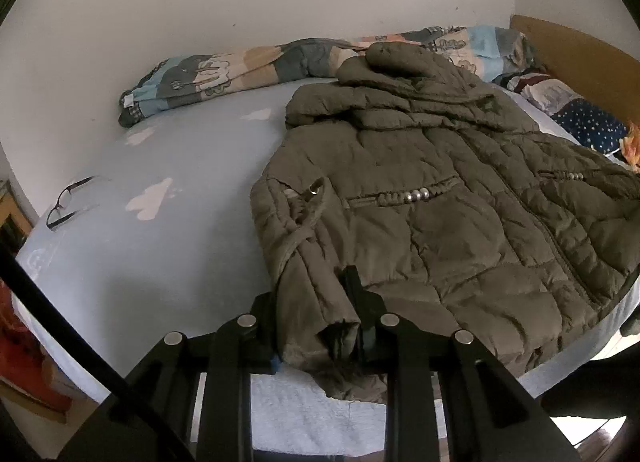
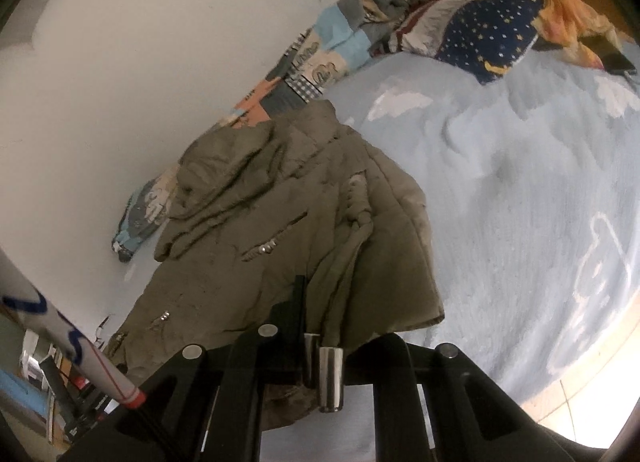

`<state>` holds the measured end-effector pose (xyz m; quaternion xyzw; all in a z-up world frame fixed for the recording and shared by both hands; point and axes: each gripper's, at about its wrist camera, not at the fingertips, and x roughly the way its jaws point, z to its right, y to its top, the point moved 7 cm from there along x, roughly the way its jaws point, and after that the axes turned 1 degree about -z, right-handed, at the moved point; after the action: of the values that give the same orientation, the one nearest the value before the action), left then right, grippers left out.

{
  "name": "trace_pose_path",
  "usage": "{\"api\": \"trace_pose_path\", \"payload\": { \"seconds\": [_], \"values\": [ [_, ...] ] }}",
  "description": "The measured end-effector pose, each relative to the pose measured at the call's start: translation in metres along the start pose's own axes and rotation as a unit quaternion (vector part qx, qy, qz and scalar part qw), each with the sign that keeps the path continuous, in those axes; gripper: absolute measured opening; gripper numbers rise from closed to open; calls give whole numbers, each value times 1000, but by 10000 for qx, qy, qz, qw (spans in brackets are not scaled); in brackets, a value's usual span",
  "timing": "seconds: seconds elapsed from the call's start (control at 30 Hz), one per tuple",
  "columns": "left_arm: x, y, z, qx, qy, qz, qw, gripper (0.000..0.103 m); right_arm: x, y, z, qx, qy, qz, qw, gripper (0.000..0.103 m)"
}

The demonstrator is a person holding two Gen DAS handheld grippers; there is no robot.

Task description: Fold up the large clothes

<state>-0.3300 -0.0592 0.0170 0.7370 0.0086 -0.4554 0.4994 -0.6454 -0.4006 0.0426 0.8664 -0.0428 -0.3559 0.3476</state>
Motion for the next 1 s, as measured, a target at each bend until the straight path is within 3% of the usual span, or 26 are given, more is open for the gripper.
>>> {"api": "trace_pose_path", "payload": {
  "seconds": [0.57,1.0],
  "values": [
    [-38,10,-15,-306,-193,208,9991,22,-37,-2,-20,-55,321,77,9994,11],
    [-55,57,-37,-418,-248,525,9974,22,-68,22,-39,-115,605,202,9979,11]
  ]
}}
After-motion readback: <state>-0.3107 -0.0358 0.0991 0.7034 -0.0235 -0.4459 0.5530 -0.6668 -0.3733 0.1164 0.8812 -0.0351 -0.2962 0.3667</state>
